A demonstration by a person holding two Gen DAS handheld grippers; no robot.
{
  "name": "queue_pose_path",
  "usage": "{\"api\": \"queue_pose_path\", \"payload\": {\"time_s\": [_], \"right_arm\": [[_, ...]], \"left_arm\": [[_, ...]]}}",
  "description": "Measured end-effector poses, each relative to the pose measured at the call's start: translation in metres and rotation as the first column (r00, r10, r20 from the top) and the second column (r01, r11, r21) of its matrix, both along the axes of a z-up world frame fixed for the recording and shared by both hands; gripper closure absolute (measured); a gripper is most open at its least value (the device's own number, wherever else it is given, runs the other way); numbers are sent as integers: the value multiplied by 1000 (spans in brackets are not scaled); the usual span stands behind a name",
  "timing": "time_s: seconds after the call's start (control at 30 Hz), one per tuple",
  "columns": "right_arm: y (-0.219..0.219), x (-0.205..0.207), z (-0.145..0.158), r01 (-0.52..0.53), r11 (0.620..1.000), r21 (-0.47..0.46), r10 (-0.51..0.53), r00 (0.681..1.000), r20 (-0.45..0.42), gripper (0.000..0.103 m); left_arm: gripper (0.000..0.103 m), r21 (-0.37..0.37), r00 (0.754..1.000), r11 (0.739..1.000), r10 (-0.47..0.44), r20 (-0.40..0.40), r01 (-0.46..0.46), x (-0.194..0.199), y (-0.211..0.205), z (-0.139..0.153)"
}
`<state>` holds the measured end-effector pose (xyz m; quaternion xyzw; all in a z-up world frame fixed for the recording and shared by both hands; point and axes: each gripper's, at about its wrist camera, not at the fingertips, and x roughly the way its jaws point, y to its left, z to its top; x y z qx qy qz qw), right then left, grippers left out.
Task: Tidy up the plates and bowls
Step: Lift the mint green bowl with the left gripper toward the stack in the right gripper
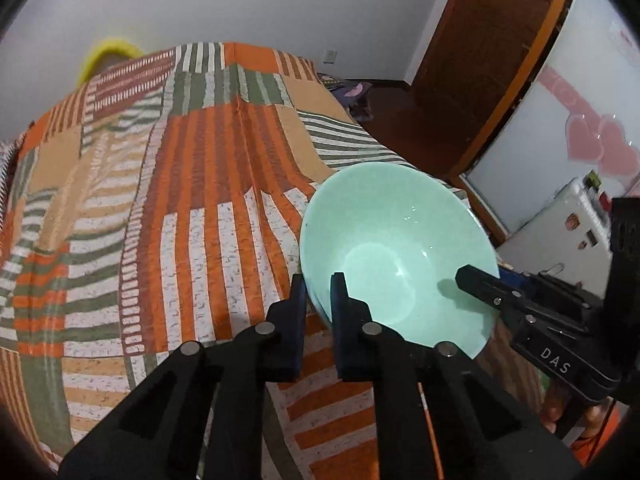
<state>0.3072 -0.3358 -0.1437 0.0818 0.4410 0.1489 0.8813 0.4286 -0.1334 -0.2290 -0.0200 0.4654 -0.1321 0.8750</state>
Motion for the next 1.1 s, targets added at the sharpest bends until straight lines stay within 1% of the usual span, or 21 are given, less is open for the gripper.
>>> {"api": "queue_pose_path", "payload": {"time_s": [0.07, 0.23, 0.37, 0.47, 0.6, 0.73, 0.83, 0.97, 1.1], "right_arm": [[2, -1, 2, 6, 1000, -25, -6, 1000, 9, 82], [3, -7, 9, 12, 999, -43, -12, 1000, 13, 83], [8, -17, 21, 0, 999, -54, 2, 1000, 23, 83], [15, -29, 34, -9, 998, -70, 13, 999, 49, 83], [21, -46, 52, -22, 998, -61, 27, 997, 74, 83], [30, -70, 75, -43, 998, -53, 49, 992, 118, 83], [40, -91, 94, -66, 997, -48, 73, 985, 155, 83], [56, -113, 109, -97, 994, -43, 103, 976, 189, 83], [73, -131, 120, -133, 991, -23, 135, 968, 212, 83]], "left_arm": [[93, 8, 1000, 1000, -3, -1, 3, -1, -1, 1], [93, -25, 999, 1000, -16, -37, 15, -6, 5, 5], [93, 0, 1000, 1000, -16, -13, 16, -24, 7, 17], [93, 11, 1000, 1000, -12, 17, 12, -43, 10, 35], [93, 11, 997, 1000, -10, 72, 9, -75, 19, 67], [93, 15, 994, 1000, 6, 113, -7, -110, 32, 94], [93, 13, 990, 1000, 21, 143, -23, -135, 45, 110], [93, -1, 982, 999, 45, 182, -46, -170, 64, 132], [93, 3, 971, 997, 76, 225, -78, -207, 86, 153]]}}
